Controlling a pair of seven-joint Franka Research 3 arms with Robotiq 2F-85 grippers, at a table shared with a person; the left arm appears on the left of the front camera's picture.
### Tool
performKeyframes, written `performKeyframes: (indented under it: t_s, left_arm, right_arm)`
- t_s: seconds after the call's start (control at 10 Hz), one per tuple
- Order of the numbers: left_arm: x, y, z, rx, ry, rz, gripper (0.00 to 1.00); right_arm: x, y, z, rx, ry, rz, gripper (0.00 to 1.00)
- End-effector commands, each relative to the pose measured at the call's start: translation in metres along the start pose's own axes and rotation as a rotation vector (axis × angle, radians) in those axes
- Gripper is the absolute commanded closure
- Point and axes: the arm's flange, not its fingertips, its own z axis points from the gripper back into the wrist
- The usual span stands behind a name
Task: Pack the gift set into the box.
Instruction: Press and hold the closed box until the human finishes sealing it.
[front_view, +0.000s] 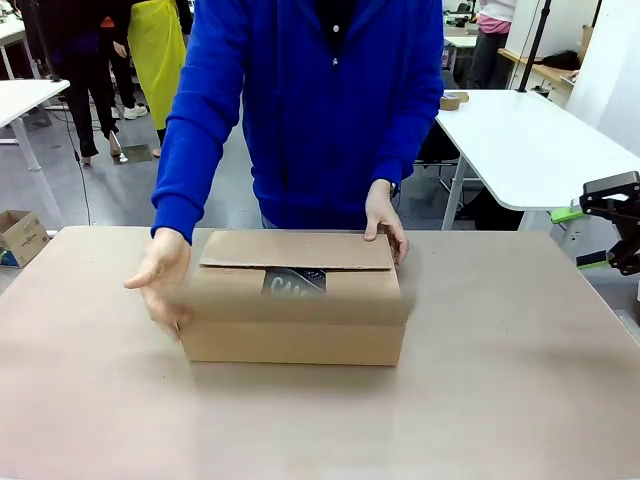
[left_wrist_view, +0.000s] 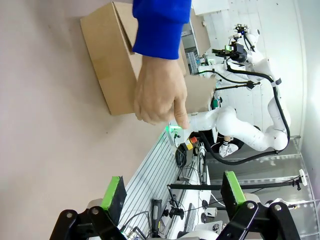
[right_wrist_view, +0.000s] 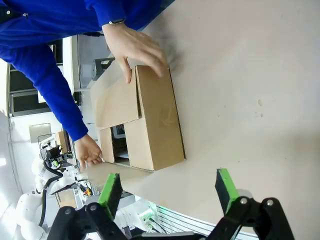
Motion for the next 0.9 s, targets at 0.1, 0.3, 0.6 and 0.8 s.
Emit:
performKeyframes:
  t_s: [0.1,0.3,0.6,0.8]
  left_arm:
    - [-0.0031,-0.0005,-0.0006,0.01,-0.002,-0.004,0.0]
    - [-0.0031,-0.0005,-0.0006,0.01,-0.002,-0.004,0.0]
    - [-0.0031,-0.0005,-0.0006,0.01,-0.002,-0.004,0.0]
    - [-0.0031,-0.0005,-0.0006,0.01,-0.002,-0.004,0.0]
  right_arm:
    - [-0.0019,0.0013,0.0007,0.007,0.003,-0.011,0.0]
    - [-0.0019,0.0013,0.0007,0.007,0.003,-0.011,0.0]
    - [-0.0019,0.0013,0.0007,0.007,0.003,-0.011,0.0]
    - [-0.0019,0.0013,0.0007,0.007,0.003,-0.011,0.0]
